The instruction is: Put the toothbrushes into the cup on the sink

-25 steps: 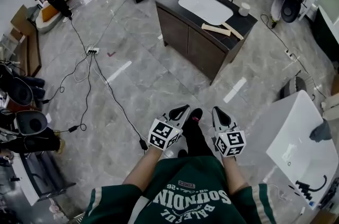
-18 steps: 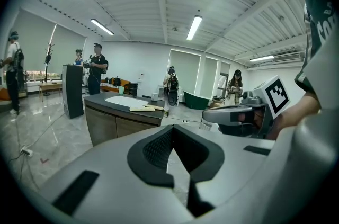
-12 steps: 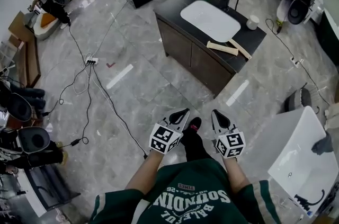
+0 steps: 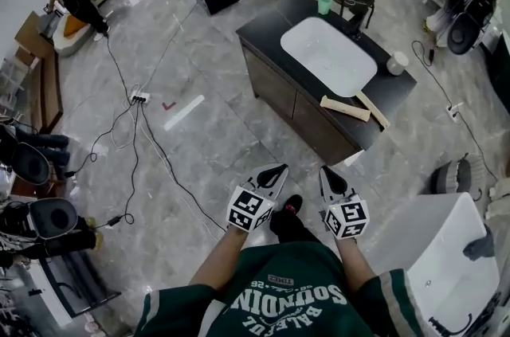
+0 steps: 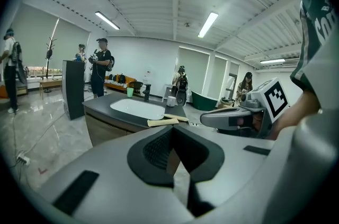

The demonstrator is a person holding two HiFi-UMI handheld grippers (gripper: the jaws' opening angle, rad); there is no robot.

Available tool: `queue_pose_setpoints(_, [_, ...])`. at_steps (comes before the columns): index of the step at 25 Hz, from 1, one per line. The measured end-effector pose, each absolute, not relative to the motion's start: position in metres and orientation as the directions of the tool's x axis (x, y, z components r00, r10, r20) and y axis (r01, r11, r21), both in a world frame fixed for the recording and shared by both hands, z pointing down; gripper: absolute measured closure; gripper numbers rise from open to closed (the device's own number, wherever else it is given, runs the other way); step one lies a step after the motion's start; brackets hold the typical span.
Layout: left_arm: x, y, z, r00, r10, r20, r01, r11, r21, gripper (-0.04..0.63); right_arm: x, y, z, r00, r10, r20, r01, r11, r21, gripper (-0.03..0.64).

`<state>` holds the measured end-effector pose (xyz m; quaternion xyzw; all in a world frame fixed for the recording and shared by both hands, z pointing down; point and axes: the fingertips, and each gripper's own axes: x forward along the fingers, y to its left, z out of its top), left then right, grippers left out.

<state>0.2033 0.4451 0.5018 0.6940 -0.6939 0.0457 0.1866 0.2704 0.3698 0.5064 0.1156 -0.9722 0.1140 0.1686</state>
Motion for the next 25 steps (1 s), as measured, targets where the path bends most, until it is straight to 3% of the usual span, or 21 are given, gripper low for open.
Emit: queue_pose_setpoints(25, [0.097,0.258,0.491,0.120,-0.950,0.287,-0.981,-0.070,0.180,0.586,0.200,0.188,0.475,-0.900,-0.339,0.274,-0.381,0.917,-0.119,0.575])
